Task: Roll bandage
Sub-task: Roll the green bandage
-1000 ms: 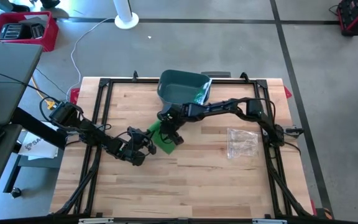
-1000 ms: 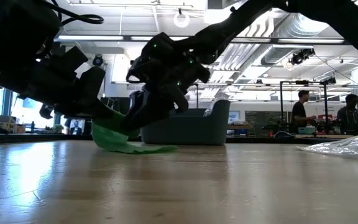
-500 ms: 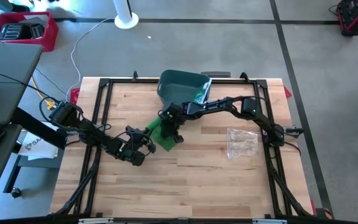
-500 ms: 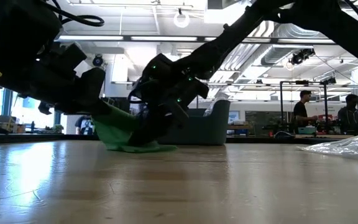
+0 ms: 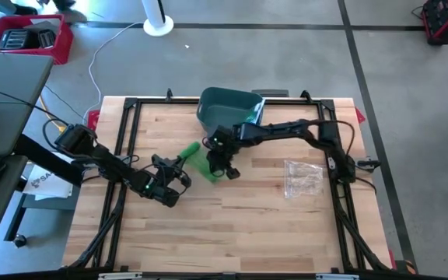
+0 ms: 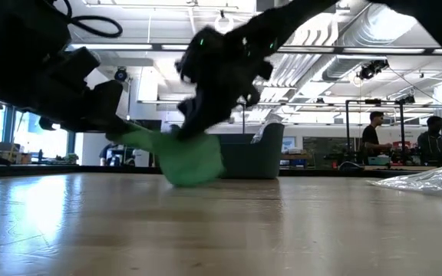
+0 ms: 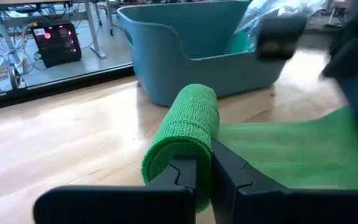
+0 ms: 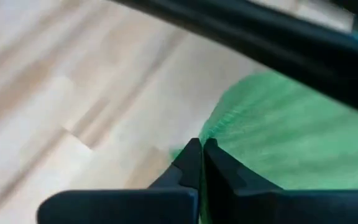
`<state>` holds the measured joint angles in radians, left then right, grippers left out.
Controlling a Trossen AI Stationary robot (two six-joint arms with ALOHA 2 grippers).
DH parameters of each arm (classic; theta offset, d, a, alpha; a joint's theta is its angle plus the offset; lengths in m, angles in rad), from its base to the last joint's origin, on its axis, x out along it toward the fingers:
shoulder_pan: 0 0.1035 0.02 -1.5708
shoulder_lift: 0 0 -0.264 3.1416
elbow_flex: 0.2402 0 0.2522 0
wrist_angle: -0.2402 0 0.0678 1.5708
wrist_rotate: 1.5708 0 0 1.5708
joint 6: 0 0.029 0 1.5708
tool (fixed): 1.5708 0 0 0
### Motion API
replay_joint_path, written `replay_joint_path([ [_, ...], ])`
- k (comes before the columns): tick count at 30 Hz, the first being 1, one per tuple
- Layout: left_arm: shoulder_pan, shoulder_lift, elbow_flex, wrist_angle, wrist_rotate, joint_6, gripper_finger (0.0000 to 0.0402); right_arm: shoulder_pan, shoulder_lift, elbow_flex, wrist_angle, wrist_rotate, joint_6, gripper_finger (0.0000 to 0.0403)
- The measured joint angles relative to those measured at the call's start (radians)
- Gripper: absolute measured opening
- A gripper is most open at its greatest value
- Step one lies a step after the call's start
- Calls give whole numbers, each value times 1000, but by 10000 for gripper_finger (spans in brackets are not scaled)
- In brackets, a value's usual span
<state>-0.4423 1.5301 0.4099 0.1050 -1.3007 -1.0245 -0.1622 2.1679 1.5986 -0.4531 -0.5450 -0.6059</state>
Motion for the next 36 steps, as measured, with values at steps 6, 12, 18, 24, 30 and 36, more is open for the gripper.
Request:
replay_joint_path([
  [6, -15, -9, 40, 30, 24, 138, 9, 55, -139, -70, -1, 16, -1, 0],
  [12, -10, -9, 112, 63, 159, 292, 9, 97, -272, -99, 103, 204, 42, 0],
  [18, -10, -9, 169, 151, 235, 458, 9, 83, -325, -97, 156, 357, 109, 0],
  [24, -5, -9, 174, 158, 236, 469, 9, 44, -324, -98, 206, 383, 277, 0],
  [30, -1, -8, 175, 212, 300, 471, 9, 39, -320, -98, 232, 428, 344, 0],
  [36, 20, -8, 175, 286, 443, 518, 9, 5, -316, -98, 242, 415, 447, 0],
])
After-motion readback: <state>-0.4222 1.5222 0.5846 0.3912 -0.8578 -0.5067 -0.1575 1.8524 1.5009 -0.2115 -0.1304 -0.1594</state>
